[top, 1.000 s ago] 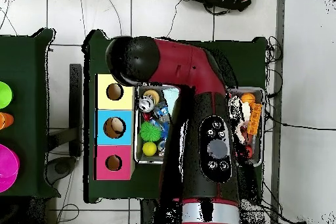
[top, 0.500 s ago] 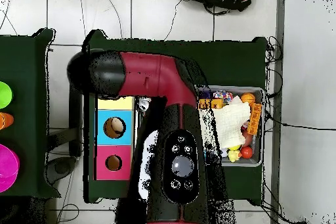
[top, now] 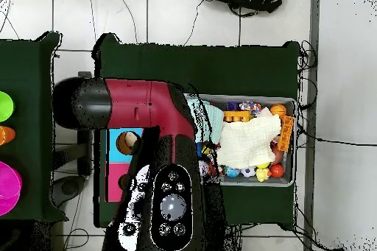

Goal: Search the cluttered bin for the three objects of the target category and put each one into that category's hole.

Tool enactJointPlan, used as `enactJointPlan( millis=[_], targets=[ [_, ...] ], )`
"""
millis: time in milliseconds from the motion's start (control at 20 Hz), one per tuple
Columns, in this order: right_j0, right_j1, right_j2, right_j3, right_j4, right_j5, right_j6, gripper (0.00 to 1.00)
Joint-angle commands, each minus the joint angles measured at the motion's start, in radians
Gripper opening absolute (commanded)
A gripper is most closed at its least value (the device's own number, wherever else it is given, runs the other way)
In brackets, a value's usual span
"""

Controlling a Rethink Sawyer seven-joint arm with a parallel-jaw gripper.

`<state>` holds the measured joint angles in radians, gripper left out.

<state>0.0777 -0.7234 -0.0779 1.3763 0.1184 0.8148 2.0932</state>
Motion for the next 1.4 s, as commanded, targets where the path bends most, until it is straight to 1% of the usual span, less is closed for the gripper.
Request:
enactJointPlan(
  millis=[50, 200, 400, 550, 950, 1400],
  targets=[
    [-0.042, 0.014, 0.012, 0.215, 0.032, -0.112, 0.189, 0.0],
    [-0.037, 0.019, 0.001, 0.21, 0.037, -0.112, 0.19, 0.0],
    [-0.058, 0.02, 0.014, 0.217, 0.049, -0.118, 0.156, 0.0],
    [-0.059, 0.024, 0.014, 0.213, 0.052, -0.114, 0.155, 0.0],
    [-0.019, 0.036, -0.005, 0.202, 0.058, -0.132, 0.212, 0.0],
    [-0.007, 0.043, -0.014, 0.204, 0.054, -0.155, 0.212, 0.0]
  ],
)
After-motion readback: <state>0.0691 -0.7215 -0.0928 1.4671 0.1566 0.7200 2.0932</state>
